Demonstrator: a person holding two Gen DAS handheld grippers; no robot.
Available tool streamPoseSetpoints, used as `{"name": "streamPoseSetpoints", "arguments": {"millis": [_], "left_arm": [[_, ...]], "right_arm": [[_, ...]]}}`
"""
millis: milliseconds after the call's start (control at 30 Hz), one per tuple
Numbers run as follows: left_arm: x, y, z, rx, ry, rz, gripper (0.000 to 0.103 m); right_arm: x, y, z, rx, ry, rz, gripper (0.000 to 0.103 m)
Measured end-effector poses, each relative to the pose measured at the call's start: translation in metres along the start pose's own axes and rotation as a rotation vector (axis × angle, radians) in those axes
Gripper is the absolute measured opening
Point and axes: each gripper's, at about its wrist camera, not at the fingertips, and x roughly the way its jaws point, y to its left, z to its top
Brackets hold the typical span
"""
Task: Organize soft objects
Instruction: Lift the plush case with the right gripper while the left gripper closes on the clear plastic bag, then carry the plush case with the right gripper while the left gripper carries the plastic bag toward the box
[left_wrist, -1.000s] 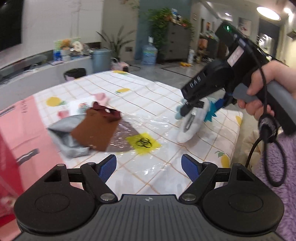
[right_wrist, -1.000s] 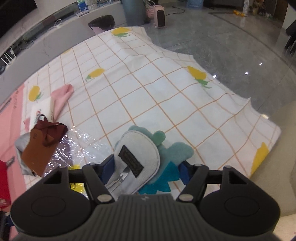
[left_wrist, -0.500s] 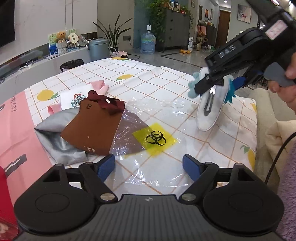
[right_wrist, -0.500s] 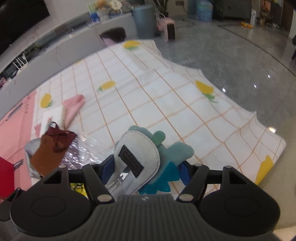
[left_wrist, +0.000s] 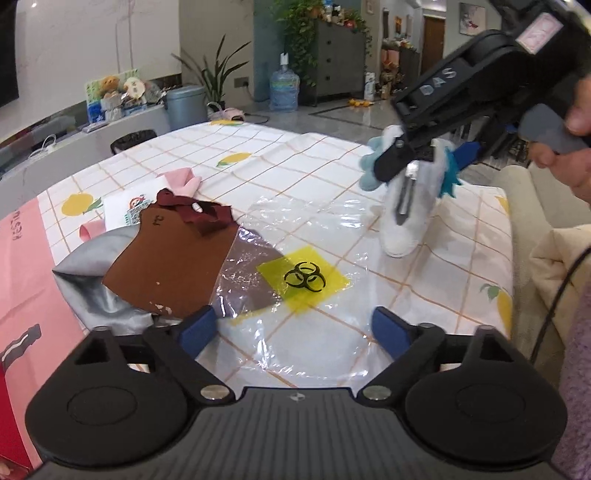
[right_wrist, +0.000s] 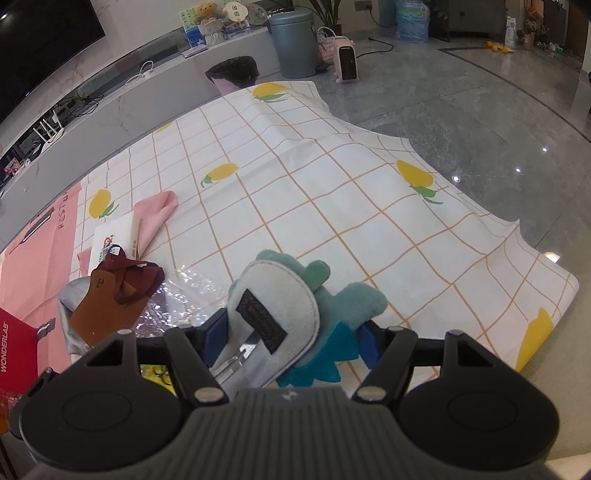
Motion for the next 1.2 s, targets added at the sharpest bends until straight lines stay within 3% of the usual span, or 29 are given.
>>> {"name": "streamPoseSetpoints", "arguments": {"millis": [100,167,267,367,433,800,900,1200], "left_arm": [[-0.006,-0.006,-0.002,0.014,-0.013,-0.017,0.072],[-0.009,-0.011,0.0,0.027,-0.008,-0.033,0.045],[-0.011,-0.017,0.002,0.014,0.004,-0.048,0.014],[-0.013,-0.025,0.007,-0.021,0.019,0.018,0.002],[-0.015,-0.03,0.008,-0.061,0.004,0.088,0.001],[-0.02,-0.029,0.017,-0.148,0.062,0.086,0.001],[-0.023,-0.028,0.018,-0.175,0.065,0.121,0.001],[-0.035,-0.019,0.02,-0.228,0.117,0.166,0.001]], "right_arm": [[-0.001,-0.001,0.001,0.0,0.0,0.003,0.069],[-0.001,-0.001,0.001,0.001,0.002,0.003,0.069],[0.0,-0.002,0.001,0.005,0.003,0.003,0.069],[0.0,-0.002,0.001,0.007,0.002,0.007,0.069],[-0.001,-0.002,0.001,0.008,-0.002,0.009,0.069],[-0.006,-0.013,0.001,0.062,-0.023,0.022,0.069],[-0.007,-0.015,0.002,0.069,-0.025,0.02,0.068],[-0.01,0.003,0.003,-0.048,-0.023,0.009,0.068]]}}
